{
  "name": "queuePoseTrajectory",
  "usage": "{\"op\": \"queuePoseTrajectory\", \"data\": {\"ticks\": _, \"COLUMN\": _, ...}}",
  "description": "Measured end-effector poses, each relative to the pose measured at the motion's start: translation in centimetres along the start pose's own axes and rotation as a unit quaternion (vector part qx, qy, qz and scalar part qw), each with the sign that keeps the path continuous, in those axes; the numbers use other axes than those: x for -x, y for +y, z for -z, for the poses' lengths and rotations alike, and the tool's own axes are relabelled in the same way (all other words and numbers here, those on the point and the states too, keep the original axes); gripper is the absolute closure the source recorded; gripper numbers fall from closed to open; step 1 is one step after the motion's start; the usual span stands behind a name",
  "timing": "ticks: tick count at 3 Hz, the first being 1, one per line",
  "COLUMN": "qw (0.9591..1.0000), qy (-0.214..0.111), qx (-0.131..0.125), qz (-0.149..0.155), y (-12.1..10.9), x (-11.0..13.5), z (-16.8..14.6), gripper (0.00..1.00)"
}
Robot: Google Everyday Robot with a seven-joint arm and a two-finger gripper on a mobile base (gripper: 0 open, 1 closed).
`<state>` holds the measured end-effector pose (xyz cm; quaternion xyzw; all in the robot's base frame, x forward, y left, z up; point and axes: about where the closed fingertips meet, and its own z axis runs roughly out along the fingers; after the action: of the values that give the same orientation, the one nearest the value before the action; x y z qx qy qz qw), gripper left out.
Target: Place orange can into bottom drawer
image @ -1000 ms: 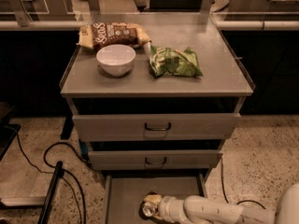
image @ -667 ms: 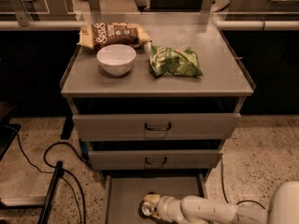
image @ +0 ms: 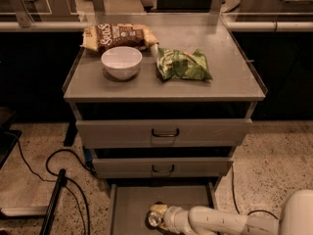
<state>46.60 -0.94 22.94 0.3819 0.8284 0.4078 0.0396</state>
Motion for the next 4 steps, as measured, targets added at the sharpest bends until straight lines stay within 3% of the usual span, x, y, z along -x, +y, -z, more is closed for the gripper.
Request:
{"op": "queuePoseTrajectory", "data": {"ticks": 2, "qw": 0.9978, "qy": -0.064, "qx": -0.017, "qz": -0.005, "y": -3.2, "x": 2.4, "z": -2.5, "gripper": 1.00}}
{"op": "queuePoseTrajectory", "data": {"ticks": 4, "qw": 0.9961, "qy": -0.083, "qx": -0.029, "qz": -0.011, "y": -5.0, "x": 3.3, "z": -3.9, "gripper": 1.00}}
